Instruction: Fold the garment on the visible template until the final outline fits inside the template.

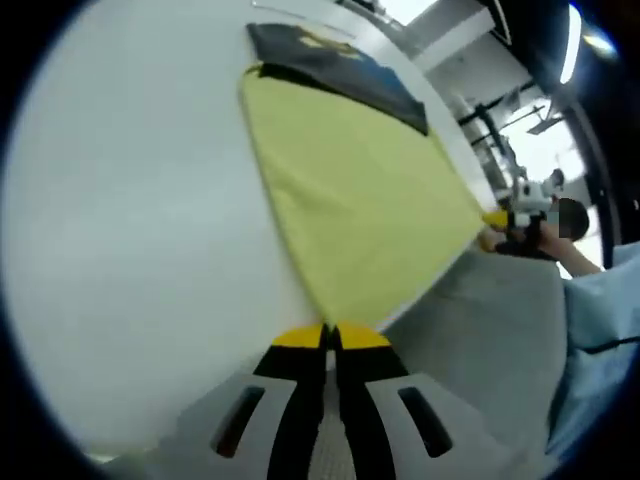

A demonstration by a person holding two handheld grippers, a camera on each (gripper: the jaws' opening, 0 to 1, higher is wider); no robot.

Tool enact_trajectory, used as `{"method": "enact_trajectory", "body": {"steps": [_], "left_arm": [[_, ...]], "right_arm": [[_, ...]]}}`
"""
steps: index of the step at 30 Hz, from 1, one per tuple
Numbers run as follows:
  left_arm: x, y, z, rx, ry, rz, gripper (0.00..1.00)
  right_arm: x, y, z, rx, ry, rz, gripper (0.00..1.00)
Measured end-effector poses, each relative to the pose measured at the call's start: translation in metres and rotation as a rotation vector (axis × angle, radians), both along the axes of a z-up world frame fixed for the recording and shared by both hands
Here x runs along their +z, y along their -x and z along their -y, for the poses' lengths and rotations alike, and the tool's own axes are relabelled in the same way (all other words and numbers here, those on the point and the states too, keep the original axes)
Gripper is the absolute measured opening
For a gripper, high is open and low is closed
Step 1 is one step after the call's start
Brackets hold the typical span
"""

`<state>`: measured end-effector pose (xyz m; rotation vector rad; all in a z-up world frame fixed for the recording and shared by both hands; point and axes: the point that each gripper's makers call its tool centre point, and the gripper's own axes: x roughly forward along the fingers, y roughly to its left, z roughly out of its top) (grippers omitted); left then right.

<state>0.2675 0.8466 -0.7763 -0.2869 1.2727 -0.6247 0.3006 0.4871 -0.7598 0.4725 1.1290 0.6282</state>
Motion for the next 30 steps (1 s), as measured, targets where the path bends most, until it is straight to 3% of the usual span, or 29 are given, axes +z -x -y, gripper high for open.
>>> {"method": "enact_trajectory", "body": {"steps": [8, 11, 12, 16, 20, 24, 27, 28, 29, 30], "left_arm": [[-0.002, 0.011, 0.004, -0.026, 0.003, -0.041, 0.0], [0.006, 0.008, 0.005, -0.025, 0.021, -0.033, 0.0], [0.011, 0.005, 0.008, -0.016, 0.057, -0.02, 0.0], [0.04, -0.021, 0.011, 0.129, 0.211, 0.021, 0.0], [0.075, -0.05, 0.009, 0.186, 0.311, 0.111, 0.0], [0.107, -0.087, 0.013, 0.241, 0.387, 0.184, 0.0], [0.114, -0.117, 0.013, 0.24, 0.388, 0.243, 0.0], [0.114, -0.125, 0.012, 0.261, 0.395, 0.237, 0.0], [0.118, -0.137, 0.013, 0.299, 0.421, 0.221, 0.0], [0.124, -0.147, 0.015, 0.315, 0.458, 0.242, 0.0]], "right_arm": [[-0.004, 0.008, 0.005, -0.033, -0.015, -0.03, 0.0], [0.007, 0.003, 0.003, -0.068, -0.07, -0.049, 0.0], [0.011, 0.0, 0.001, -0.081, -0.09, -0.052, 0.0], [0.034, -0.017, -0.004, -0.154, -0.203, -0.051, 0.0], [0.065, -0.046, -0.009, -0.214, -0.332, -0.017, 0.0], [0.088, -0.081, -0.013, -0.228, -0.399, 0.023, 0.0], [0.099, -0.111, -0.013, -0.232, -0.431, 0.044, 0.0], [0.102, -0.118, -0.013, -0.229, -0.439, 0.047, 0.0], [0.104, -0.131, -0.012, -0.234, -0.447, 0.051, 0.0], [0.106, -0.141, -0.011, -0.242, -0.455, 0.052, 0.0]]}}
